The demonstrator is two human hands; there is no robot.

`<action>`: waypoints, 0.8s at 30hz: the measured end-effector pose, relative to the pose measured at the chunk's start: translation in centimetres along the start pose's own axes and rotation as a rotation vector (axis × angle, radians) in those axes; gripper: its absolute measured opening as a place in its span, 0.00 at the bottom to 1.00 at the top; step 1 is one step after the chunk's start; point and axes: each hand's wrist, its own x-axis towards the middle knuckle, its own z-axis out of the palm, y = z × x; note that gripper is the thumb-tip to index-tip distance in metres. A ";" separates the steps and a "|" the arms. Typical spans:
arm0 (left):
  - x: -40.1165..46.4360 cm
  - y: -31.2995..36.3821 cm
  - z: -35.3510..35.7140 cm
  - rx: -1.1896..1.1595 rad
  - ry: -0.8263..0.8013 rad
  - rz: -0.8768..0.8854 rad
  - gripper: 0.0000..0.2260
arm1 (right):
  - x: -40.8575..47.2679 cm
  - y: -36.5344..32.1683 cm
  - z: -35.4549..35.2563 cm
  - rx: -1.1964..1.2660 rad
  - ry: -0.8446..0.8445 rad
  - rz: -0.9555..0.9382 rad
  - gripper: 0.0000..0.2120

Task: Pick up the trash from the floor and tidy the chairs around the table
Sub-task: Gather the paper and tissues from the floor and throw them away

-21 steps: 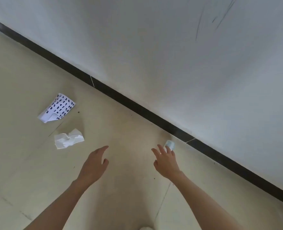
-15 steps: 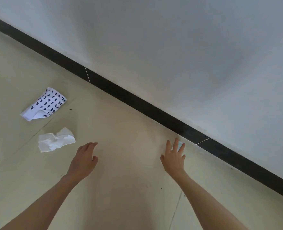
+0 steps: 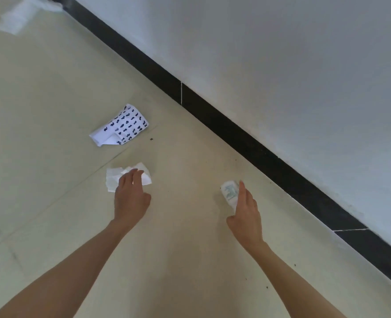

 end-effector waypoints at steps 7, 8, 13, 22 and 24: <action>3.4 -5.0 0.6 0.309 -0.259 -0.024 0.33 | 0.7 -6.1 -0.1 0.019 -0.192 -0.063 0.37; 3.5 -5.4 0.9 0.251 -0.238 -0.020 0.32 | 0.8 -6.4 0.0 0.033 -0.210 -0.082 0.37; 4.2 -6.3 1.5 0.158 -0.079 -0.055 0.29 | 1.9 -7.2 0.8 0.058 -0.226 -0.143 0.36; 2.6 -2.9 0.0 -0.094 0.107 -0.152 0.10 | 2.0 -10.3 0.9 0.318 -0.298 -0.061 0.34; 3.0 -1.2 -1.7 -0.499 0.085 -0.391 0.11 | 2.7 -12.4 0.0 0.415 -0.312 -0.052 0.30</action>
